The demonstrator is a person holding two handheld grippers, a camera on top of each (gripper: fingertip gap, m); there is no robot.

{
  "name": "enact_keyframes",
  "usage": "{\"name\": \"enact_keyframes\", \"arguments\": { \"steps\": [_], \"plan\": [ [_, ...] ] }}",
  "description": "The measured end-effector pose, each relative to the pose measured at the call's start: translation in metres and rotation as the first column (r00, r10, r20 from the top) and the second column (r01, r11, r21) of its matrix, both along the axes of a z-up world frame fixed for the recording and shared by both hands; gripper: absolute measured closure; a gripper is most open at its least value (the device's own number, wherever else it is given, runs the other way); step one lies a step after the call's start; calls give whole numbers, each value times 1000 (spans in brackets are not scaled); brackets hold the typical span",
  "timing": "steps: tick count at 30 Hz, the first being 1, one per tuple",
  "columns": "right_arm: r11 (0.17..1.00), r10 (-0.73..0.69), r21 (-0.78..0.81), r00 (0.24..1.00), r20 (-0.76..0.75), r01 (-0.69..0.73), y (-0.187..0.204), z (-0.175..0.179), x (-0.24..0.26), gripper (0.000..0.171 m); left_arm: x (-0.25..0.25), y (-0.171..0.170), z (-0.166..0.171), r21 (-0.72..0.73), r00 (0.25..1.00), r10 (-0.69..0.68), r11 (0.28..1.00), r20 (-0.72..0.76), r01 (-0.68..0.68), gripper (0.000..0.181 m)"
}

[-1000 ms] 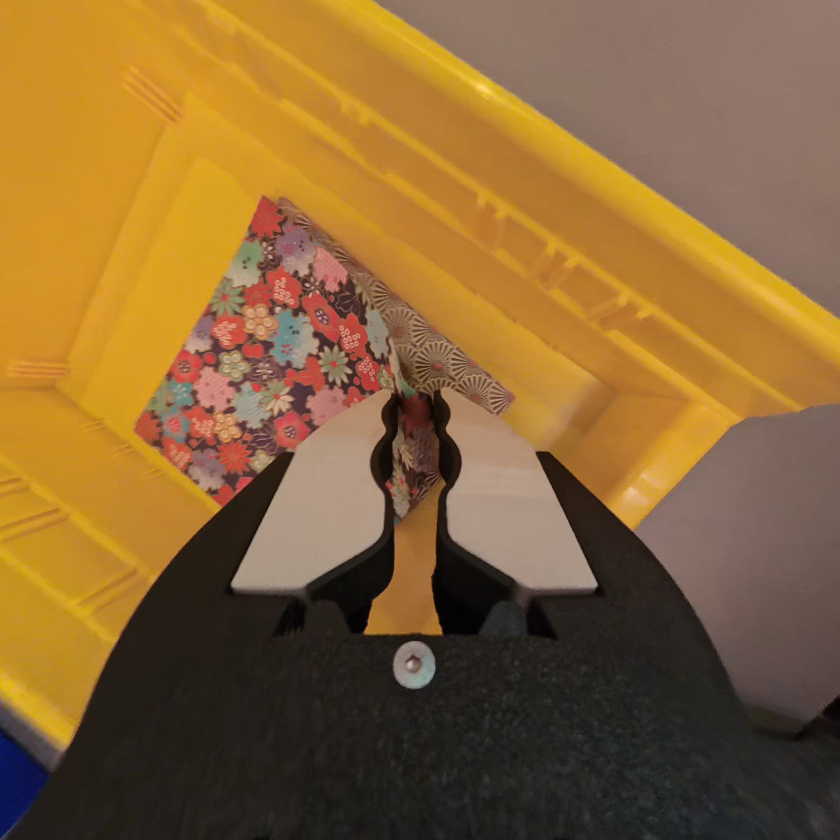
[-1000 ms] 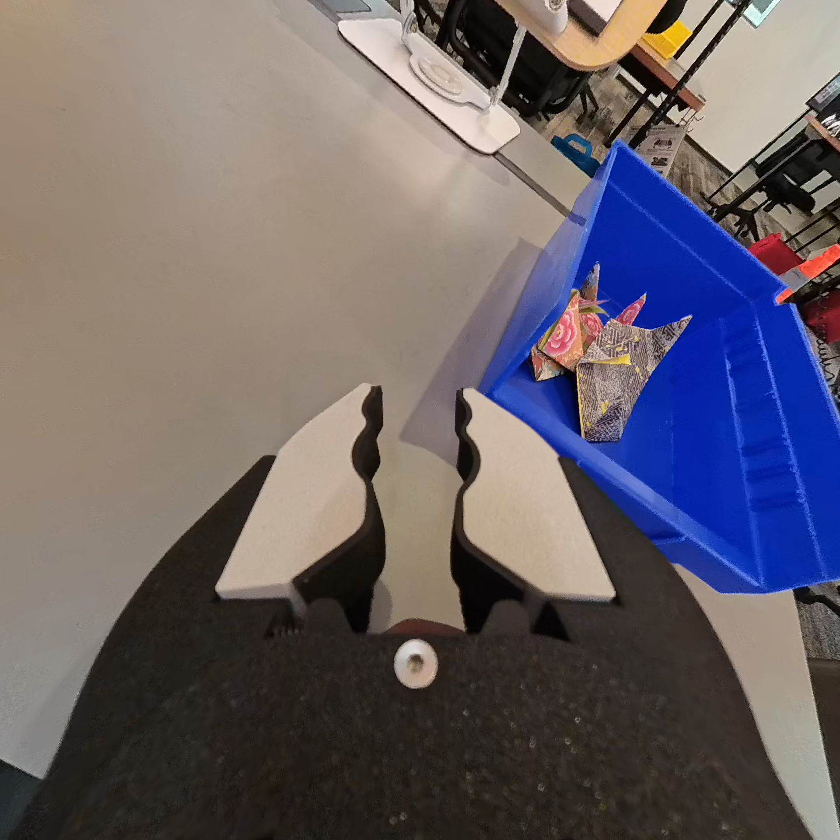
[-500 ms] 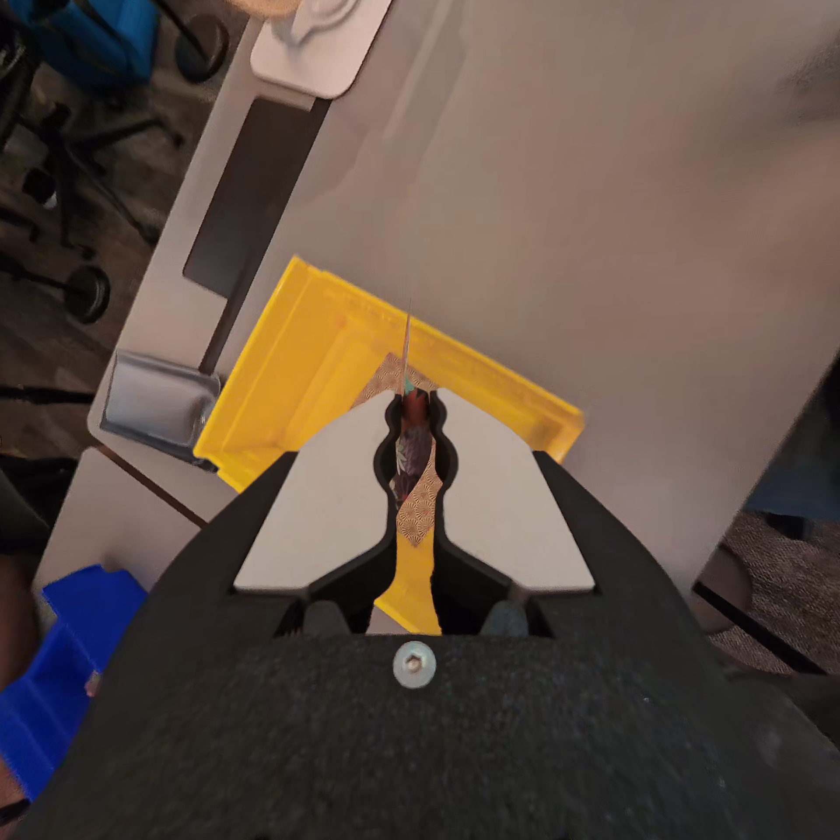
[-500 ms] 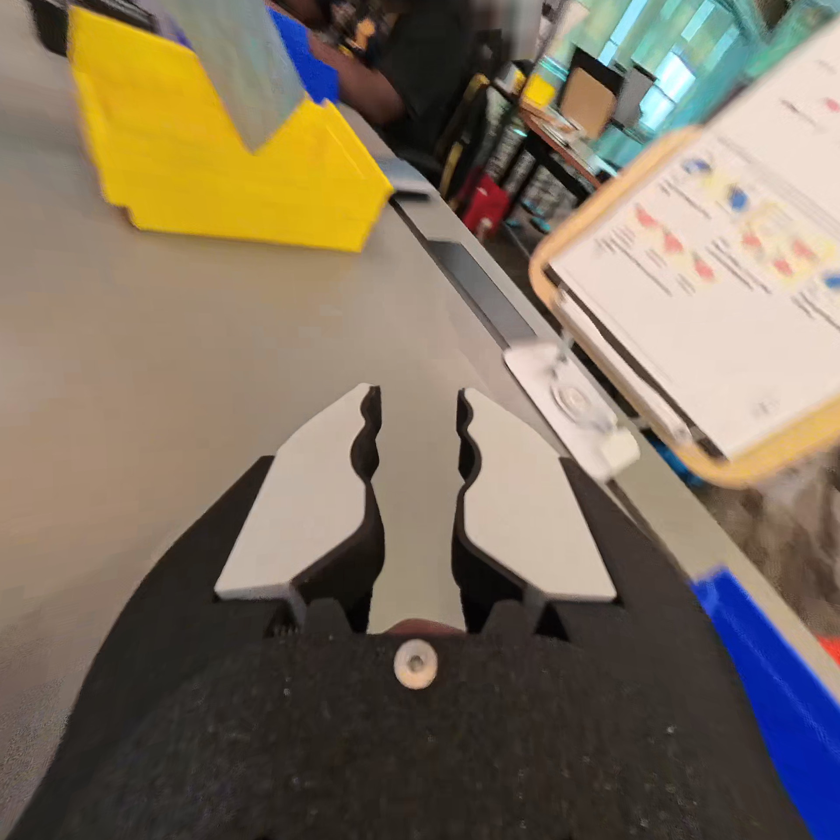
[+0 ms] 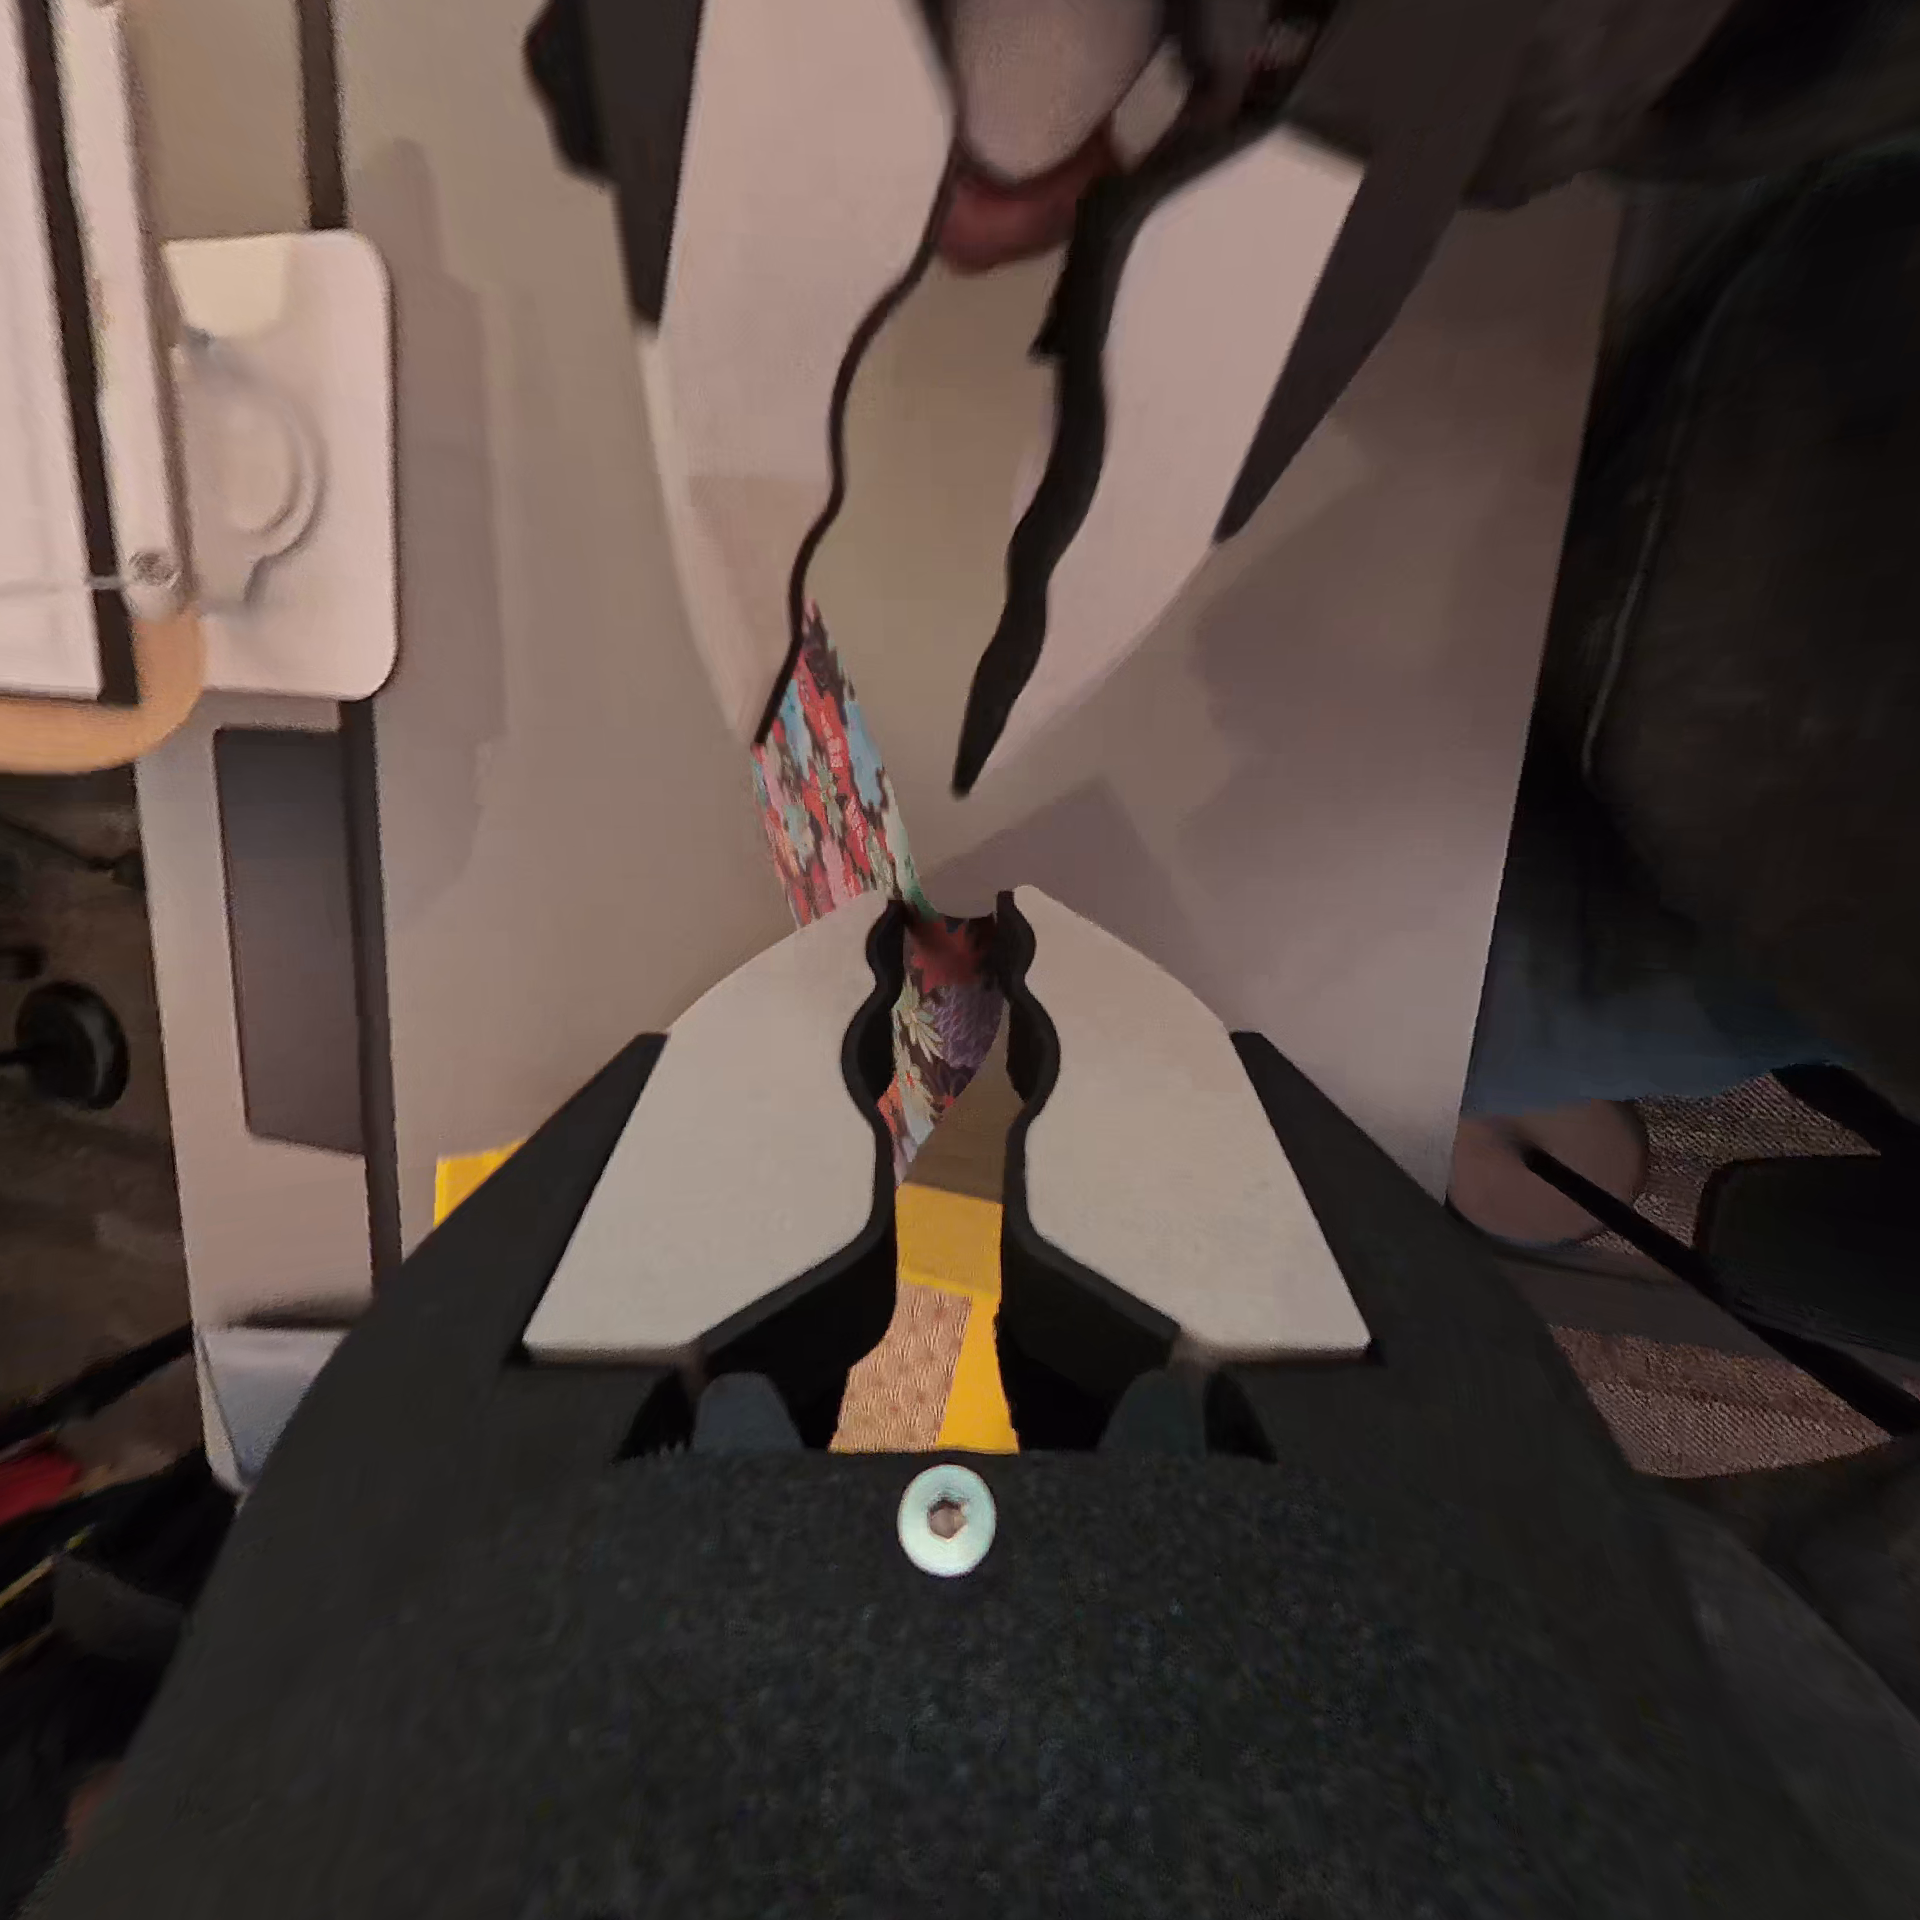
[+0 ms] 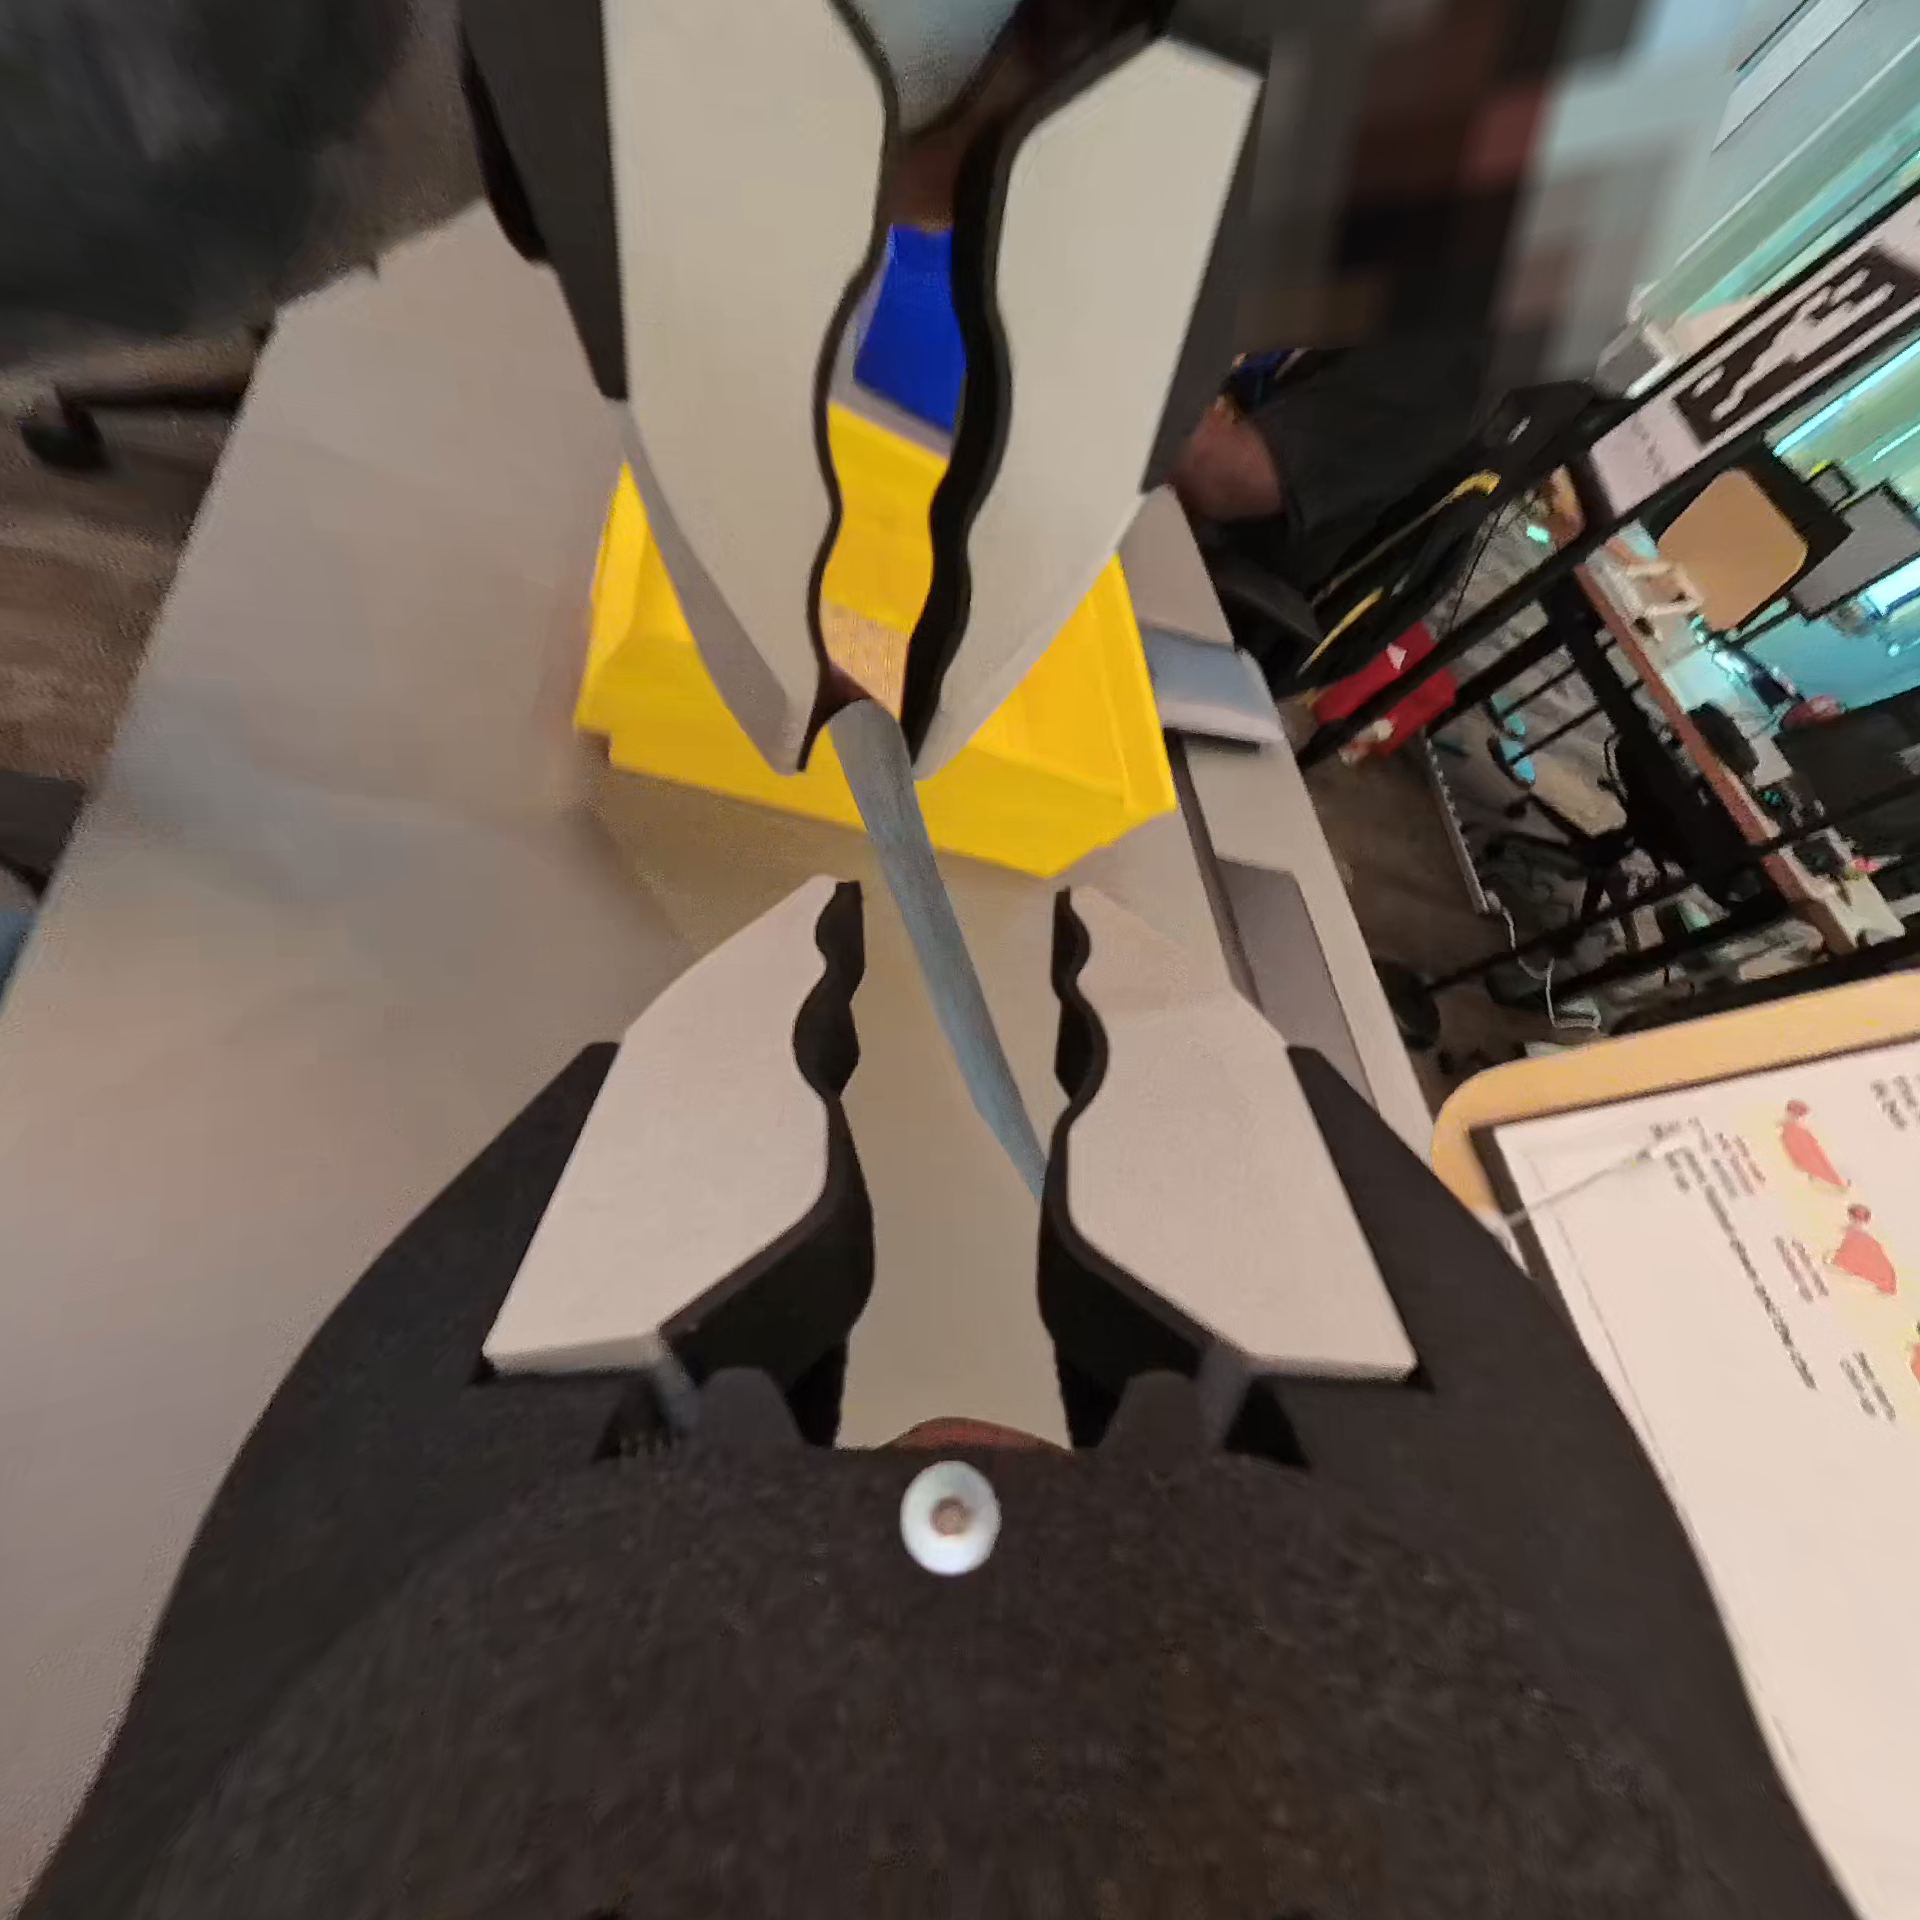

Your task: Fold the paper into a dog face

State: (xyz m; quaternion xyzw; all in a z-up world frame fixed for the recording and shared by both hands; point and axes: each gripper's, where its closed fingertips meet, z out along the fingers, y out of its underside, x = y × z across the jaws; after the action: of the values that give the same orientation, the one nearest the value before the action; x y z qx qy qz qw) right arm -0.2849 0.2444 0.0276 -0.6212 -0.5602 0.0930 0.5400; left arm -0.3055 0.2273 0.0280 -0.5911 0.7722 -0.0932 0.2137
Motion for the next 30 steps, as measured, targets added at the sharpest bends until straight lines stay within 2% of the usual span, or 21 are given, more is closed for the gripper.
{"name": "enact_keyframes", "arguments": {
  "steps": [1, 4, 7, 9, 12, 15, 19, 21, 23, 27, 30],
  "plan": [
    [1000, -10, -8, 999, 32, 11, 1, -10, 7, 139, 11, -4, -4, -6, 1000, -19, 1000, -8, 19, 164],
    [999, -13, -42, 995, 104, 18, -5, -34, 31, 171, 40, -10, -15, -26, 998, -58, 998, -15, 58, 164],
    [990, -76, -115, 994, 75, 84, -8, -43, 58, 171, 63, -6, -20, -23, 998, -54, 998, 10, 54, 149],
    [970, -150, -195, 989, 2, 147, -4, -44, 79, 171, 74, 0, -18, -22, 998, -23, 999, 63, 25, 127],
    [911, -242, -377, 957, -158, 168, -1, -46, 107, 171, 80, 16, -8, -17, 977, 57, 998, 207, -55, 119],
    [839, -322, -535, 883, -341, 99, 3, -46, 129, 171, 77, 29, -8, -16, 919, 175, 983, 354, -182, 127],
    [739, -435, -674, 767, -471, 6, 14, -71, 153, 171, 86, 1, -55, -67, 881, 207, 978, 426, -198, 137],
    [725, -459, -689, 759, -463, 19, 22, -92, 163, 171, 97, 0, -87, -83, 862, 273, 961, 427, -264, 149],
    [718, -500, -684, 777, -382, 127, 36, -116, 177, 171, 111, 10, -120, -117, 836, 375, 926, 401, -360, 152],
    [693, -591, -630, 777, -217, 351, 63, -146, 208, 171, 136, 39, -174, -146, 811, 482, 876, 333, -460, 151],
    [645, -625, -640, 770, -126, 418, 67, -166, 218, 171, 146, 54, -190, -159, 796, 516, 856, 317, -492, 144]
  ]
}}
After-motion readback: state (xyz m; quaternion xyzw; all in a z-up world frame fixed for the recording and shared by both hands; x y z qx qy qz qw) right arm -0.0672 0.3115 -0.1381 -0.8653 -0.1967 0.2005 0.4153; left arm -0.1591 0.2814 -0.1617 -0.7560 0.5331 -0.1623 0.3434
